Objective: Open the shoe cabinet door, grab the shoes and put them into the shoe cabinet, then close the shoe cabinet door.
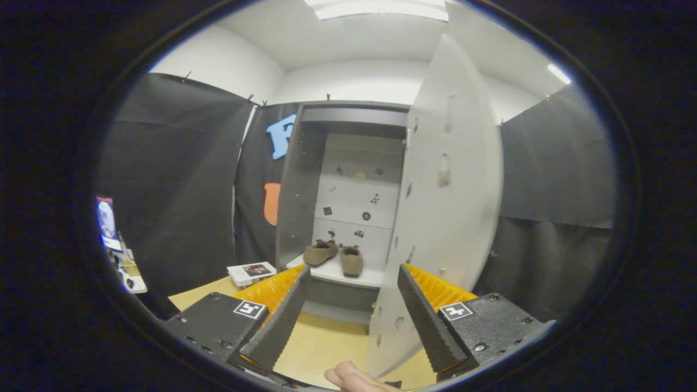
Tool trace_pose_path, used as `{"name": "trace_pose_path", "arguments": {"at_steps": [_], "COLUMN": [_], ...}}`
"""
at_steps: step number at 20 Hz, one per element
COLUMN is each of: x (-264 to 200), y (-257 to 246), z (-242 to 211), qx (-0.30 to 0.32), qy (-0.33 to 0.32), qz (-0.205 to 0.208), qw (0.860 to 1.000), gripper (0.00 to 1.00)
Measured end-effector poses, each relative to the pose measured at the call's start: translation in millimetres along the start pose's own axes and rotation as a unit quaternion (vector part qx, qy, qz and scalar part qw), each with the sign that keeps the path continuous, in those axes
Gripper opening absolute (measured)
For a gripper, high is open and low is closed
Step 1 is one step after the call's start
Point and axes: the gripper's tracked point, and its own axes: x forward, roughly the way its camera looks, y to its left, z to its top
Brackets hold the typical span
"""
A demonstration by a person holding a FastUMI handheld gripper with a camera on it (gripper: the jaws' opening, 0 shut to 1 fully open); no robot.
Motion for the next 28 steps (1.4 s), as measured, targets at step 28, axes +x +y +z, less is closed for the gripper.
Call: {"name": "trace_pose_path", "arguments": {"at_steps": [28], "x": [43], "y": [-182], "z": [-140], "qx": [0.068], "qy": [0.079], "qz": [-0.03], "qw": [0.994], "gripper": [1.0]}}
